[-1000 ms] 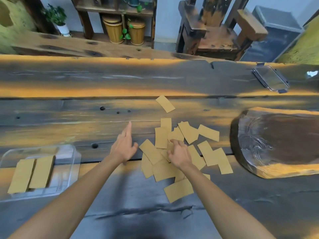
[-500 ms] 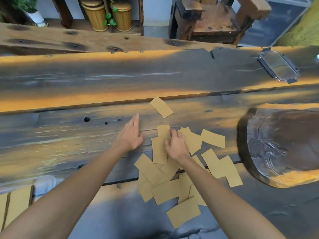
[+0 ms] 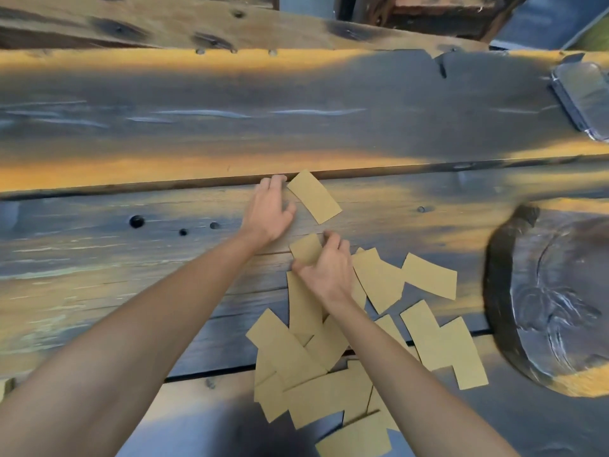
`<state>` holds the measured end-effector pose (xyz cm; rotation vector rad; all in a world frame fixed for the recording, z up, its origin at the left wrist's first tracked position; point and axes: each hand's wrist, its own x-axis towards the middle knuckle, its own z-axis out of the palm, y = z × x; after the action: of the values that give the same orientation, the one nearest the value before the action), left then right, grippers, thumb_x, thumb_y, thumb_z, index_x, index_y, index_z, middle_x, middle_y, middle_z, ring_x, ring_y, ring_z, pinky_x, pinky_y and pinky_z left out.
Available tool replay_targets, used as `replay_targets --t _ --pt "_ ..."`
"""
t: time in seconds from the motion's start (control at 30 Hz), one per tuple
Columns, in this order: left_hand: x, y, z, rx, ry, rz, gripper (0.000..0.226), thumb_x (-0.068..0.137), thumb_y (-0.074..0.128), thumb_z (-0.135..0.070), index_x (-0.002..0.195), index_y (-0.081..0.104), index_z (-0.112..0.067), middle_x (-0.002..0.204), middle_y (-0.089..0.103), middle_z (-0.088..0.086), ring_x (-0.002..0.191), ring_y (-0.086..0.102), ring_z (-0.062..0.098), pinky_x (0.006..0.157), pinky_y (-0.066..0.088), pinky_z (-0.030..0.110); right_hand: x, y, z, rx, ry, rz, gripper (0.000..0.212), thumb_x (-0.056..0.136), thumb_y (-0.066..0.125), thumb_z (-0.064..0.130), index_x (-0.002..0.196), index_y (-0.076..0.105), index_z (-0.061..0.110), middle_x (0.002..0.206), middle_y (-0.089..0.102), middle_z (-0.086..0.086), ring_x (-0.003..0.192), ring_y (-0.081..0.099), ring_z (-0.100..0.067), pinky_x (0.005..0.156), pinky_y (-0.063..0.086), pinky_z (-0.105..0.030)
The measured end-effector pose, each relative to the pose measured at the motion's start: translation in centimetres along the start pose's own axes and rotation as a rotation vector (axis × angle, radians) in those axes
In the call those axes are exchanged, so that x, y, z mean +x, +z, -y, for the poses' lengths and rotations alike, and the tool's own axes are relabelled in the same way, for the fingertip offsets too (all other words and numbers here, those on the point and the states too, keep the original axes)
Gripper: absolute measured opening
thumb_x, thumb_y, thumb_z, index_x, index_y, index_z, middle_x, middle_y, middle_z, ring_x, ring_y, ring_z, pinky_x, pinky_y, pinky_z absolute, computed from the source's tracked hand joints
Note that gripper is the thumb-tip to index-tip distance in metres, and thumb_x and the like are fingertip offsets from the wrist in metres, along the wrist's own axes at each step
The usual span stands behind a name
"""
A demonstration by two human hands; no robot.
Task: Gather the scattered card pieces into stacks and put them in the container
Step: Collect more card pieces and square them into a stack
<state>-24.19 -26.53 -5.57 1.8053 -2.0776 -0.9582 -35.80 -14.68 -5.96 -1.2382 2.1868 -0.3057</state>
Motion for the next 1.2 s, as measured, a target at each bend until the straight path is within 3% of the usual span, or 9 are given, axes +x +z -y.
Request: replay_targets --t 0.13,0.23,0.43,0.57,0.67,0.8,0.97,1.07,1.2 --pt "2.1 1.5 -0.3 0.032 0.025 -0.063 0.066 0.087 0.063 -0.043 0.141 0.039 -0.014 0.138 0.050 0.011 0.127 0.040 0.029 0.105 0.039 0.044 0.9 -0.4 -0.7 0.066 -0.018 -0.076 0.076 0.073 0.075 0.049 0.136 0.047 0.017 0.119 0.042 0.000 0.113 0.055 -0.025 0.084 0.050 -0.034" --pt "3.1 2.4 -0.6 0.090 -0.018 -0.085 0.076 0.080 0.068 -0.055 0.141 0.040 -0.019 0.137 0.053 0.005 0.126 0.039 0.028 0.100 0.040 0.045 2.0 -0.8 -1.3 0.138 -0.048 -0.178 0.074 0.074 0.074 0.050 0.135 0.052 0.015 0.115 0.042 -0.001 0.114 0.045 -0.024 0.091 0.048 -0.037" --pt "3.5 3.1 -1.2 0.025 -0.021 -0.098 0.069 0.076 0.076 -0.041 0.137 0.045 -0.032 0.126 0.057 -0.011 0.122 0.039 0.017 0.082 0.022 0.037 4.6 -2.2 -1.3 0.278 -0.066 -0.163 0.074 0.080 0.072 0.047 0.143 0.044 0.020 0.127 0.040 0.001 0.126 0.036 -0.017 0.096 0.033 -0.027" --pt "3.6 2.5 -1.6 -0.349 -0.067 0.013 0.039 0.076 0.073 -0.026 0.111 0.062 -0.038 0.100 0.065 -0.016 0.100 0.057 0.013 0.093 0.042 0.042 5.8 -2.7 -0.8 0.287 -0.102 -0.161 0.076 0.083 0.072 0.043 0.147 0.041 0.019 0.137 0.037 -0.002 0.132 0.030 -0.019 0.101 0.030 -0.026" --pt "2.3 1.0 -3.0 -0.712 -0.058 0.147 0.017 0.091 0.063 -0.012 0.103 0.073 -0.019 0.095 0.073 -0.003 0.083 0.063 0.010 0.080 0.052 0.031 6.4 -3.1 -0.4 0.350 -0.112 -0.144 0.077 0.084 0.072 0.043 0.150 0.039 0.021 0.143 0.037 -0.002 0.137 0.031 -0.018 0.112 0.033 -0.031" --pt "0.2 -0.9 -3.4 -0.999 -0.142 0.261 0.022 0.095 0.060 -0.031 0.104 0.075 -0.017 0.104 0.073 0.008 0.093 0.063 0.018 0.077 0.048 0.031 6.0 -3.2 0.5 0.444 -0.148 -0.089 0.078 0.083 0.070 0.058 0.150 0.043 0.027 0.129 0.048 0.005 0.122 0.053 -0.014 0.106 0.048 -0.036" --pt "-2.0 -1.3 -1.7 -1.029 -0.230 0.300 0.027 0.090 0.068 -0.019 0.117 0.066 -0.016 0.110 0.074 0.005 0.103 0.069 0.025 0.085 0.058 0.040 3.5 -3.0 1.8 0.577 -0.251 0.033 0.074 0.084 0.074 0.049 0.148 0.048 0.023 0.126 0.051 0.006 0.102 0.063 -0.008 0.090 0.058 -0.030" --pt "-3.4 -1.6 0.1 -1.071 -0.387 0.271 0.022 0.093 0.063 -0.025 0.114 0.062 -0.021 0.107 0.072 0.006 0.104 0.067 0.029 0.080 0.058 0.046 1.6 -2.3 0.8 0.372 -0.193 0.024 0.084 0.082 0.069 0.063 0.149 0.043 0.020 0.128 0.054 0.008 0.110 0.059 -0.007 0.094 0.055 -0.033" --pt "-6.2 -2.8 2.7 -1.130 -0.444 0.216 0.027 0.098 0.054 -0.026 0.125 0.054 -0.025 0.116 0.072 0.002 0.108 0.063 0.021 0.077 0.053 0.038 -1.2 -1.5 -1.1 -0.100 -0.055 0.107 0.104 0.066 0.070 0.078 0.145 0.033 0.021 0.137 0.051 0.000 0.128 0.051 -0.020 0.094 0.052 -0.038"
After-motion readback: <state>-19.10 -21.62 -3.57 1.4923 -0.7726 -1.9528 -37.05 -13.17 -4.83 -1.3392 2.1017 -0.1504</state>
